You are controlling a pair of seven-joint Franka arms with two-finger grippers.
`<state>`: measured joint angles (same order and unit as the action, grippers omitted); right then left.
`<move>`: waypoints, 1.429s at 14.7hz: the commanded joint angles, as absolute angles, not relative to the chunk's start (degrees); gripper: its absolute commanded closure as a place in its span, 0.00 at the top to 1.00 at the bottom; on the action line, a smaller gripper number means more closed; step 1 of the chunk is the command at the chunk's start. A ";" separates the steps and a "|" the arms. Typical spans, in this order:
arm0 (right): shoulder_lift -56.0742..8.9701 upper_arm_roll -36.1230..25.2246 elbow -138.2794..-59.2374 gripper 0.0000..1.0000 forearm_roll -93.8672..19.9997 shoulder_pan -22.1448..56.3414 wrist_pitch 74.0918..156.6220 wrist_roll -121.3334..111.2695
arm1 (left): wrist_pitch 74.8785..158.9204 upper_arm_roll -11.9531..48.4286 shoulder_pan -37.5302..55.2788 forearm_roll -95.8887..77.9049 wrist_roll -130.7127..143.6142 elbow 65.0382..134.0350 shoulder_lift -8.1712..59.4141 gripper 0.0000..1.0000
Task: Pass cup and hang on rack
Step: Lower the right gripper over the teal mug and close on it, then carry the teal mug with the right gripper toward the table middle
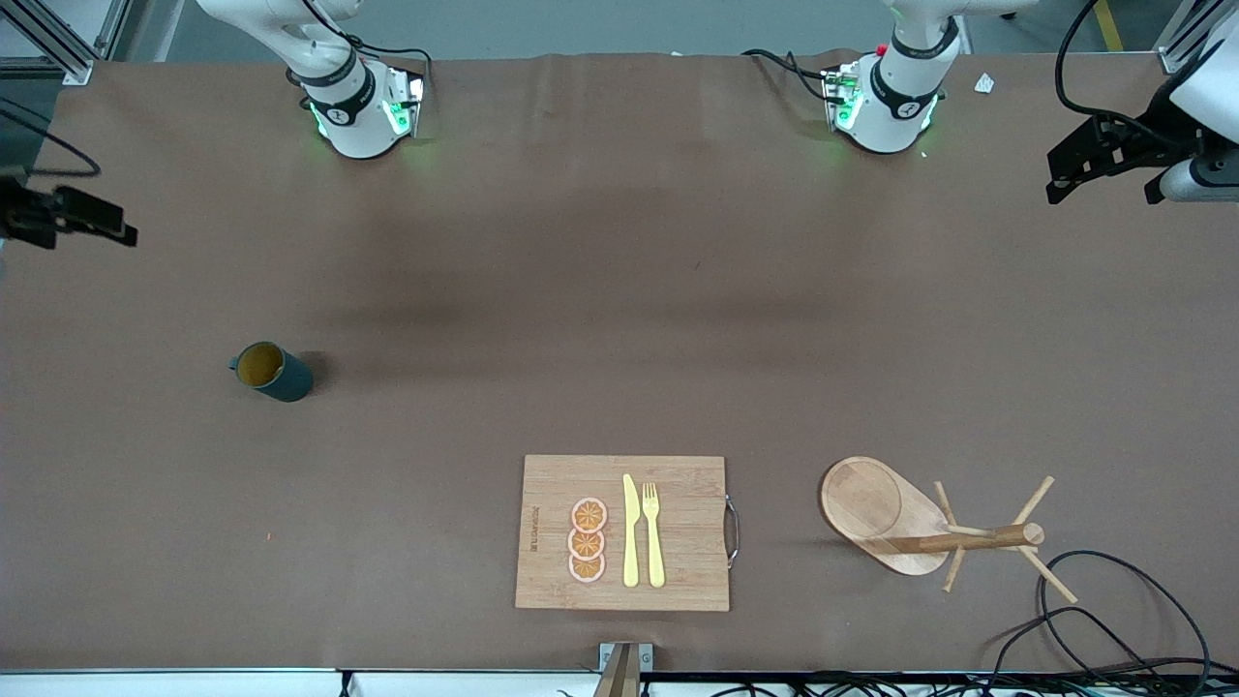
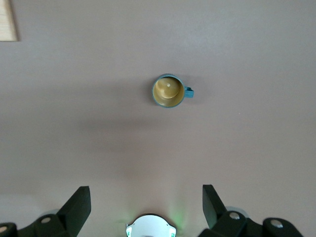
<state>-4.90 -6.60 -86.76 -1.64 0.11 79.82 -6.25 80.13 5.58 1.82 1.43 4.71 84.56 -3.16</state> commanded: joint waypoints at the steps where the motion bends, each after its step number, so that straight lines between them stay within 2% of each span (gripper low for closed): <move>1: -11.32 -6.68 -85.69 1.00 -1.67 -0.61 81.64 -6.85 | 78.84 5.19 1.41 0.70 4.22 83.76 -3.52 1.00; 5: -14.75 -6.59 -89.37 1.00 -2.02 -1.05 91.20 -14.93 | 78.84 5.19 1.41 0.79 4.92 83.76 -3.17 1.00; 8: -15.29 -6.50 -98.41 1.00 -2.81 -1.23 102.35 -18.61 | 78.84 5.19 1.32 0.88 5.10 83.85 -2.99 1.00; 11: -17.13 -6.50 -103.79 1.00 -2.99 -2.11 110.98 -24.24 | 78.84 5.01 1.23 0.97 5.19 83.94 -2.73 1.00; 14: -20.47 -6.42 -105.37 1.00 -3.51 -3.59 114.95 -32.67 | 79.01 5.01 1.32 1.05 5.19 83.85 -2.20 1.00; 18: -21.70 -6.42 -110.82 1.00 -5.36 -4.83 123.20 -43.05 | 79.01 4.92 1.32 0.88 5.19 83.76 -2.02 1.00; 21: -23.02 -6.42 -111.88 1.00 -5.62 -5.10 125.24 -43.94 | 79.36 5.01 1.32 0.88 5.19 83.76 -1.58 1.00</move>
